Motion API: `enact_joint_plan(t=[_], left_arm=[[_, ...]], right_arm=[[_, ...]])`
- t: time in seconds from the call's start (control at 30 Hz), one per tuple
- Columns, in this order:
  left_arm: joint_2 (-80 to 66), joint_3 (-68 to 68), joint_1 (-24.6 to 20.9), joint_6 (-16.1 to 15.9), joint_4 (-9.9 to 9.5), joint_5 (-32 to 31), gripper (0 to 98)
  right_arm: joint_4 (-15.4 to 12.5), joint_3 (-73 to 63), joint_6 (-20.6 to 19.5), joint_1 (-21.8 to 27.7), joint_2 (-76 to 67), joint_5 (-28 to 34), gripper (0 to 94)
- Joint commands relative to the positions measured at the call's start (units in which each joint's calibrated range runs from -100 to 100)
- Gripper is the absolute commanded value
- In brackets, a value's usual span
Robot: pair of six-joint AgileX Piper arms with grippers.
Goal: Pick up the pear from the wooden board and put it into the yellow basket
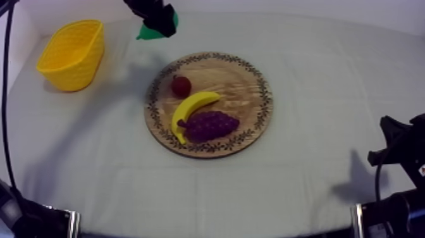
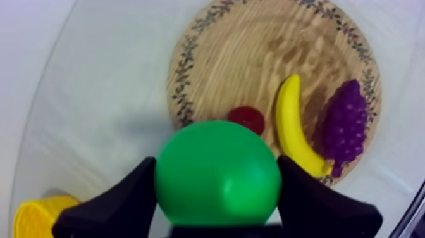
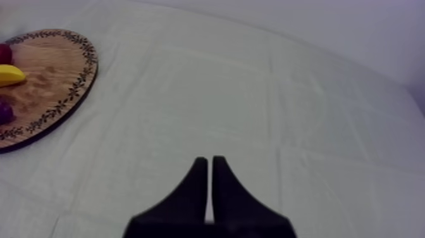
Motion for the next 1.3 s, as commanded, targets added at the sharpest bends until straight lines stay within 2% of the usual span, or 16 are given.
enact_joint_plan(t=[0.0, 0.37, 0.73, 1.27], left_arm=[[-0.49, 0.68, -1.87, -0.23, -0.07, 0.02, 58.4], [-2.61, 4.47, -10.67, -1.99, -0.28, 0.01, 59.6], [-4.11, 5.74, -18.96, -3.39, -1.61, 0.01, 60.0], [4.53, -0.19, -24.98, -2.88, -1.96, -1.34, 62.2]], right_arm=[[-0.01, 0.0, -0.02, -0.01, -0.02, 0.01, 0.4], [-0.01, 0.0, -0.02, -0.01, -0.02, 0.01, 0.4], [-0.01, 0.0, -0.02, -0.01, -0.02, 0.01, 0.4], [-0.01, 0.0, 0.03, -0.01, -0.02, 0.01, 0.4]])
